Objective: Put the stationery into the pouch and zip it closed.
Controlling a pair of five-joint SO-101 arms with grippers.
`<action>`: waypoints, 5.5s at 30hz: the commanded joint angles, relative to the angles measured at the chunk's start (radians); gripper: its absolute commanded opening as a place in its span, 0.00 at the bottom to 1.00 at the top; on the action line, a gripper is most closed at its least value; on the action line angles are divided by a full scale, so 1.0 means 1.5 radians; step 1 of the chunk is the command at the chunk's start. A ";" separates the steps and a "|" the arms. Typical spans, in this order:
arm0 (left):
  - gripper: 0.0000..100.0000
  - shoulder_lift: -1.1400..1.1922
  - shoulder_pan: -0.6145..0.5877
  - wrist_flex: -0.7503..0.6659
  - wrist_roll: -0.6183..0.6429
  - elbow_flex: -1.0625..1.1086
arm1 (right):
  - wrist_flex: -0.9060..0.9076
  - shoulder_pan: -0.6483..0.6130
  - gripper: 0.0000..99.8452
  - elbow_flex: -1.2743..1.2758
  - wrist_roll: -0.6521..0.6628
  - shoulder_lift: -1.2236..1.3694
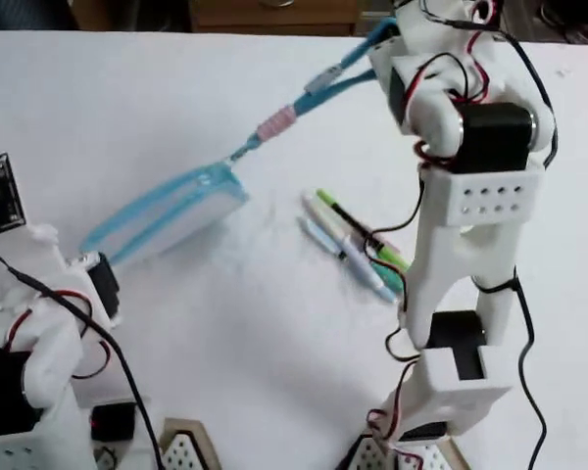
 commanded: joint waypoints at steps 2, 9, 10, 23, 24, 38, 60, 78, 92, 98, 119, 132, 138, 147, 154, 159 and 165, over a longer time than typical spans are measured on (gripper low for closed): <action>0.03 0.029 -0.009 0.005 -0.006 -0.001 | 0.002 0.044 0.02 0.017 -0.002 -0.003; 0.03 0.032 -0.007 0.021 -0.006 -0.093 | 0.002 0.037 0.02 0.041 0.045 -0.003; 0.03 0.032 -0.007 0.026 -0.006 -0.105 | 0.002 0.040 0.02 0.047 0.052 -0.004; 0.03 0.029 -0.009 0.033 -0.021 -0.119 | 0.044 0.068 0.02 0.086 0.060 -0.010; 0.02 0.029 -0.009 0.034 -0.026 -0.124 | 0.056 0.058 0.02 0.086 0.060 -0.010; 0.02 0.032 -0.009 0.037 -0.027 -0.192 | 0.187 -0.191 0.24 0.305 0.200 -0.282; 0.02 0.034 -0.056 0.034 -0.030 -0.121 | 0.064 -0.183 0.24 0.690 0.214 -0.173; 0.02 0.033 -0.056 0.033 -0.029 -0.120 | -0.173 -0.187 0.24 0.628 0.214 0.248; 0.02 0.033 -0.056 0.033 -0.030 -0.120 | -0.144 -0.188 0.07 0.614 0.214 0.284; 0.02 0.033 -0.056 0.033 -0.030 -0.120 | -0.139 -0.184 0.02 0.613 0.213 0.281; 0.02 0.030 -0.056 0.034 -0.030 -0.121 | 0.182 -0.184 0.02 0.313 0.209 0.116; 0.02 0.030 -0.056 0.034 -0.030 -0.121 | 0.181 -0.186 0.02 0.185 0.118 -0.074; 0.02 0.030 -0.056 0.034 -0.030 -0.121 | 0.180 -0.236 0.02 0.012 0.110 -0.217; 0.02 0.030 -0.056 0.034 -0.030 -0.121 | 0.181 -0.414 0.02 -0.047 -0.254 -0.341; 0.02 0.030 -0.056 0.033 -0.030 -0.121 | 0.180 -0.478 0.02 -0.048 -0.301 -0.288; 0.02 0.030 -0.056 0.033 -0.030 -0.121 | 0.155 -0.509 0.02 -0.053 -0.302 -0.244; 0.02 0.030 -0.056 0.033 -0.030 -0.121 | 0.086 -0.533 0.02 -0.053 -0.302 -0.205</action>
